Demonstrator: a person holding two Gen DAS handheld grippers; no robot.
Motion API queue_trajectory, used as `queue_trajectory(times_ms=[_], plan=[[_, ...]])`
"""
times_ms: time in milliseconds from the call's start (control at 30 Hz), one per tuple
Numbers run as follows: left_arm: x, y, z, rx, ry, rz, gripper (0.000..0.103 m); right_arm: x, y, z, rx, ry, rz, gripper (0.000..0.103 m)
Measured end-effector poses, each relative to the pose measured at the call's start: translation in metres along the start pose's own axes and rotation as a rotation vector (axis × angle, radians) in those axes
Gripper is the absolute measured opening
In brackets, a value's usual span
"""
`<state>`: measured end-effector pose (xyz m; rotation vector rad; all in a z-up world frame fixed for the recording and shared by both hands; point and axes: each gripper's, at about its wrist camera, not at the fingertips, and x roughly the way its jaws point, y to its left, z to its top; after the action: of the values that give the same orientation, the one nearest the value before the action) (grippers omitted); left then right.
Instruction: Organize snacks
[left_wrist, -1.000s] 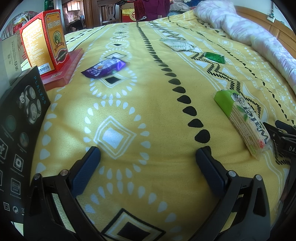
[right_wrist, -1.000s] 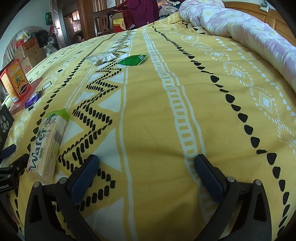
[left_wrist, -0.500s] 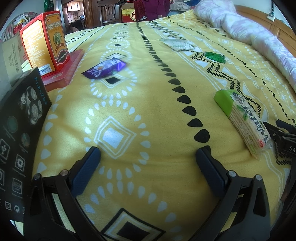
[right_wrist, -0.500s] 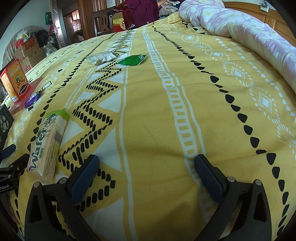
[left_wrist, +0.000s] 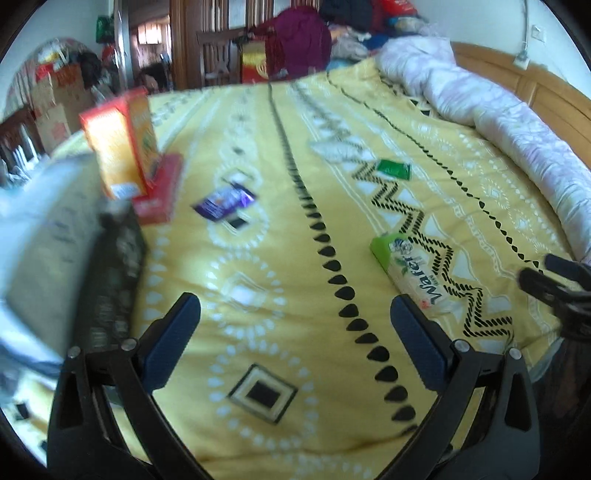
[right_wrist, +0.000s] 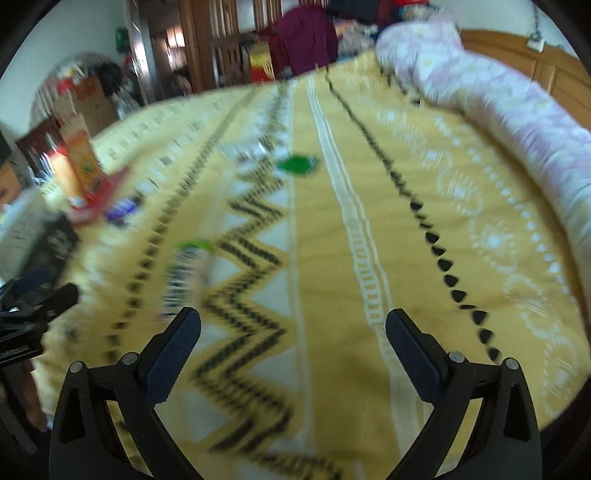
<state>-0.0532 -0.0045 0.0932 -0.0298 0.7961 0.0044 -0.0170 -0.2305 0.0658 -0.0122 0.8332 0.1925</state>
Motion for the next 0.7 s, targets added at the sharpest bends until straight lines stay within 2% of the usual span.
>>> queue_trajectory(times_ms=[133, 200, 267, 367, 467, 700], plan=[[-0.03, 0.004, 0.005, 0.024, -0.026, 0.103, 0.103, -0.067, 0.022, -0.015, -0.008, -0.081, 0.073, 0.103], [-0.044, 0.01, 0.01, 0.007, -0.043, 0.135, 0.103, -0.09, 0.032, -0.026, -0.014, -0.091, 0.121, 0.103], [-0.055, 0.013, 0.014, -0.008, -0.068, 0.155, 0.103, -0.108, 0.044, -0.035, -0.042, -0.095, 0.159, 0.103], [-0.07, 0.016, 0.022, -0.021, -0.115, 0.184, 0.103, -0.128, 0.063, -0.046, -0.087, -0.129, 0.163, 0.103], [-0.077, 0.014, 0.025, -0.009, -0.13, 0.204, 0.103, -0.134, 0.074, -0.055, -0.119, -0.126, 0.176, 0.103], [-0.081, 0.01, 0.022, -0.004, -0.129, 0.186, 0.103, -0.128, 0.088, -0.069, -0.164, -0.061, 0.224, 0.103]])
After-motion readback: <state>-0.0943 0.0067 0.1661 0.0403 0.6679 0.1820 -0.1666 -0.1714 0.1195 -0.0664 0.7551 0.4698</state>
